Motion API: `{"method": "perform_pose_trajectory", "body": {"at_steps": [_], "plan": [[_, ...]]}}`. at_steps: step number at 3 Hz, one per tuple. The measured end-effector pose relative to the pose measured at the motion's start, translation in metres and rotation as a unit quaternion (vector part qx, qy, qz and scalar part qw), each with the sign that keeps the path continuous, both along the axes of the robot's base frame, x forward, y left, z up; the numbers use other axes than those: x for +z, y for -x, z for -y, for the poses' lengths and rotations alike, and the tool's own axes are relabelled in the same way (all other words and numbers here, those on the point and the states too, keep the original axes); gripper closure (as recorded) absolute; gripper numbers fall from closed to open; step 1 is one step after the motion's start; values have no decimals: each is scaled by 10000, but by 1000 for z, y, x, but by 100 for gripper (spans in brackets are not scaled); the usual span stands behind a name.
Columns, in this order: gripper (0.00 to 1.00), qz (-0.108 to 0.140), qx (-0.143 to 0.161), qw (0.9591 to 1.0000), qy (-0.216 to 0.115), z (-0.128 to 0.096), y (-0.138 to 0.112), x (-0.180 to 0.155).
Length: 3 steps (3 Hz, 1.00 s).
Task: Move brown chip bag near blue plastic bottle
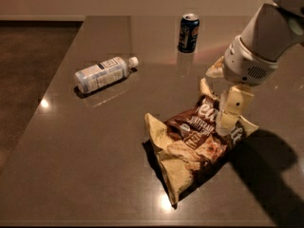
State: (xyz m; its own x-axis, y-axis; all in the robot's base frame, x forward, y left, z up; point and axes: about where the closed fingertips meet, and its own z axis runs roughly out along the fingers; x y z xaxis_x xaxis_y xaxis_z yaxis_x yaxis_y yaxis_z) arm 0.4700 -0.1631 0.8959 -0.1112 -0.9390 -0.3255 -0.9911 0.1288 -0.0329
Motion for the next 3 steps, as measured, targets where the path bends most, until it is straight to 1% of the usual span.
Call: {"method": "perform_pose_trajectory", "body": {"at_steps": [1, 2, 3], "plan": [[26, -286, 85, 9992, -256, -13, -2, -4], [49, -415, 84, 9986, -327, -17, -3, -6], [73, -423, 84, 9986, -311, -20, -6, -3]]}}
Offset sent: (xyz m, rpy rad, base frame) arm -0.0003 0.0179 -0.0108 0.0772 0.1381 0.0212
